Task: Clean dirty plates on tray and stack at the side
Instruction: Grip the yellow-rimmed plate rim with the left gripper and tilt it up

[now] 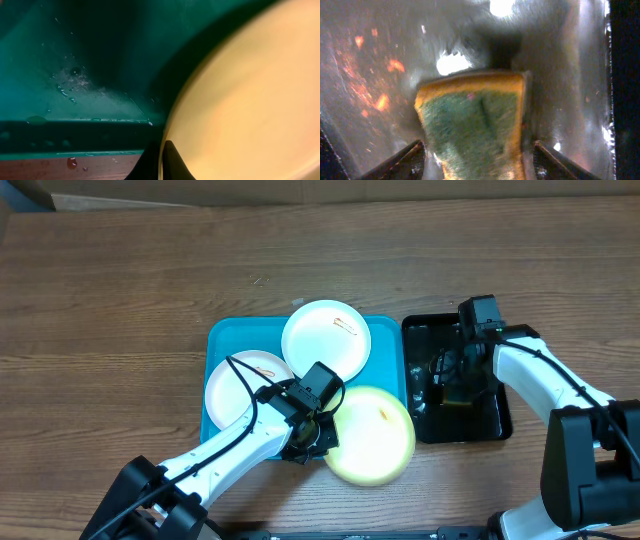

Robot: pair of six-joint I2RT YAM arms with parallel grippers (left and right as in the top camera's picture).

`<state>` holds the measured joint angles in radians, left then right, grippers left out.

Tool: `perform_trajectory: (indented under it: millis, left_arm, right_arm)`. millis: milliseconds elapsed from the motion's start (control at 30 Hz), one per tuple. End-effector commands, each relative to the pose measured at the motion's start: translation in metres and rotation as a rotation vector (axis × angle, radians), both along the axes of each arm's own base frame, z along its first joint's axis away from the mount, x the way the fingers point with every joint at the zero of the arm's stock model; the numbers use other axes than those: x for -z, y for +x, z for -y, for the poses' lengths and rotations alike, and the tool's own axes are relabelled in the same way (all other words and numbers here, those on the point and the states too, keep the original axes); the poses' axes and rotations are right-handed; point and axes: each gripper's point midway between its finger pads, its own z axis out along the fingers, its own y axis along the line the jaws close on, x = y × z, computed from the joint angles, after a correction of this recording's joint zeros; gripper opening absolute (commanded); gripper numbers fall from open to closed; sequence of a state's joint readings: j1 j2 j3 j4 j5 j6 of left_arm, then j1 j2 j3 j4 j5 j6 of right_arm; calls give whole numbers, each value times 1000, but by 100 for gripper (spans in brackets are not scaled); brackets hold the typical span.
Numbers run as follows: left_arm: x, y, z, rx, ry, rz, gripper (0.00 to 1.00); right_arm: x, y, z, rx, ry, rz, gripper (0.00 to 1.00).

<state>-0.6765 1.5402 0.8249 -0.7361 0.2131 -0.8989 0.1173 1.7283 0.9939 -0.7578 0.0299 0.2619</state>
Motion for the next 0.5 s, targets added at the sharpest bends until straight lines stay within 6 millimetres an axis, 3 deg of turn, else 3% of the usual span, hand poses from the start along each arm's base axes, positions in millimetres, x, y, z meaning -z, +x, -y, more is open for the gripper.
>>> perform_trajectory:
  millis: [0,33,100,200,267,333,467]
  left_arm:
    - [2,0,-1,-5,-8,-15,4]
    - [2,1,-2,-6,-9,-14,5]
    - [1,3,-4,-5,-18,-16,9]
    - [0,6,-7,-6,-37,-23,26]
    - [0,6,-7,-5,-36,-23,31]
    - [1,6,-7,-4,-33,-20,33]
    - [2,5,-7,4,-25,-17,32]
  right_arm:
    - [5,-6,1,5,6,-19,31]
    - [5,-6,0,4,12,-20,15]
    - [4,-5,0,1,15,-15,9]
    - [-1,0,0,1,15,-4,17]
    - [-2,2,-1,2,16,1,30]
    - [-2,3,-1,2,16,4,40]
    - [-1,2,-1,2,16,2,41]
